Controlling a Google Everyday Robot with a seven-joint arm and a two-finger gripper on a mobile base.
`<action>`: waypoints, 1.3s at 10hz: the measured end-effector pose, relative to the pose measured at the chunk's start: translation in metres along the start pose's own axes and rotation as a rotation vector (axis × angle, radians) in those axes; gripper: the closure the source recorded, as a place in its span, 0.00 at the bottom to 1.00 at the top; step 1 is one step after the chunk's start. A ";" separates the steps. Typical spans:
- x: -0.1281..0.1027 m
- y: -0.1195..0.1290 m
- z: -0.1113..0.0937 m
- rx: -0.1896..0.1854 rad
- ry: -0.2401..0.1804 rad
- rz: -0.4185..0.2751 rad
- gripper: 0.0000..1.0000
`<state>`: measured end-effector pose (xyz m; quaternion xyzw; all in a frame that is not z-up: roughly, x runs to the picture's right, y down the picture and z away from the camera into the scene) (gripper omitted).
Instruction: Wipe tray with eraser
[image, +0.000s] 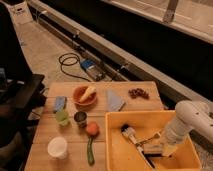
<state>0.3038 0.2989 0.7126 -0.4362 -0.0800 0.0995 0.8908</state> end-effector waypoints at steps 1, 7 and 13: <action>0.010 0.000 -0.001 0.022 0.006 0.023 0.82; 0.018 -0.028 -0.005 0.092 0.021 0.058 0.82; -0.002 -0.004 0.004 0.026 0.069 -0.005 0.82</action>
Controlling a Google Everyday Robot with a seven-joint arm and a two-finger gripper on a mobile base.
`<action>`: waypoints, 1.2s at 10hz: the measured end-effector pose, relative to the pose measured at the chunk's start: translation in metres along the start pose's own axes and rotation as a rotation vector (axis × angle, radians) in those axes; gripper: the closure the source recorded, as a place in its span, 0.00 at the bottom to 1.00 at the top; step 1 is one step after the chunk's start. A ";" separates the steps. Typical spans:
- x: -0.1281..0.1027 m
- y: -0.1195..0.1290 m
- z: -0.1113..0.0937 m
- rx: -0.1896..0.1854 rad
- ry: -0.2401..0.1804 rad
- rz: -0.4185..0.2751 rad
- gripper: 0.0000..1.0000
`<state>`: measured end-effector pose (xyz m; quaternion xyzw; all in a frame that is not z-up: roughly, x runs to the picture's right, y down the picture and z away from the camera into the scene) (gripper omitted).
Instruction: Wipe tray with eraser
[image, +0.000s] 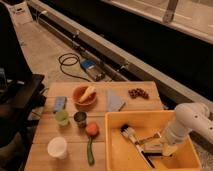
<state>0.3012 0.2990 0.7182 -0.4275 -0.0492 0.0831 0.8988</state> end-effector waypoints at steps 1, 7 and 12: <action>0.009 0.001 0.002 -0.021 0.038 0.016 0.82; 0.048 -0.026 -0.009 -0.003 0.118 0.117 0.82; 0.012 -0.019 -0.010 0.022 0.041 0.065 0.82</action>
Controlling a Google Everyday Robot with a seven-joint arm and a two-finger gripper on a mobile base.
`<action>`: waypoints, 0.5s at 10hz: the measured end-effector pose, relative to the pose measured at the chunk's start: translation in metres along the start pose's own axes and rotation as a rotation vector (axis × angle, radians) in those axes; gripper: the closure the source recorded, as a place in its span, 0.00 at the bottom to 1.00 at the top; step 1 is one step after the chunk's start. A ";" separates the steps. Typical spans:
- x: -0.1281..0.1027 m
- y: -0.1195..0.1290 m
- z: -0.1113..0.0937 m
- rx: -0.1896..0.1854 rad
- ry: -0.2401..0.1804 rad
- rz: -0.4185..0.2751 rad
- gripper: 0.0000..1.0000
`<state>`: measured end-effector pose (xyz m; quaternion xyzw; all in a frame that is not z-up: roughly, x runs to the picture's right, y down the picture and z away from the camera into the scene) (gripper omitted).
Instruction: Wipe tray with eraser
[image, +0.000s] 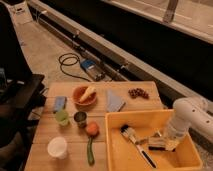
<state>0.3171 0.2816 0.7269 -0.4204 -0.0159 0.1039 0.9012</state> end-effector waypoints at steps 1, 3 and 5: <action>-0.001 0.007 0.002 -0.007 -0.010 -0.005 0.82; 0.001 0.021 0.008 -0.032 -0.022 -0.004 0.82; 0.012 0.026 0.009 -0.043 -0.014 0.014 0.82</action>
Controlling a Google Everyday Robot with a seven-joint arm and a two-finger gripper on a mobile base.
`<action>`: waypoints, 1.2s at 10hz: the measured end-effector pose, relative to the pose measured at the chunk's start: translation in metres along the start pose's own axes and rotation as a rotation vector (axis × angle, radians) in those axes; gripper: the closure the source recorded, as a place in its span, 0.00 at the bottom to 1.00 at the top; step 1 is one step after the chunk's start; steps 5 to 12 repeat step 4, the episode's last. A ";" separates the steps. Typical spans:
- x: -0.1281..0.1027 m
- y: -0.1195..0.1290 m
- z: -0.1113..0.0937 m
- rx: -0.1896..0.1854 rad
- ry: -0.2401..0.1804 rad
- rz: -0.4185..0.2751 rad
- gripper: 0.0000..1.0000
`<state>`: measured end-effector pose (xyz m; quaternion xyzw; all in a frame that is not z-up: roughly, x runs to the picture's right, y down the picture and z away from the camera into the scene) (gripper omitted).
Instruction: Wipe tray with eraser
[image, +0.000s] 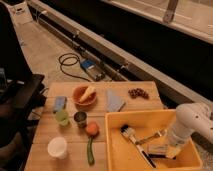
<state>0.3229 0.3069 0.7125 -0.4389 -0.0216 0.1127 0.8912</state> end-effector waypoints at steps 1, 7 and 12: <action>0.015 -0.002 -0.002 0.002 0.008 0.026 0.82; 0.033 -0.017 -0.012 0.033 0.017 0.040 0.82; 0.033 -0.017 -0.012 0.033 0.017 0.040 0.82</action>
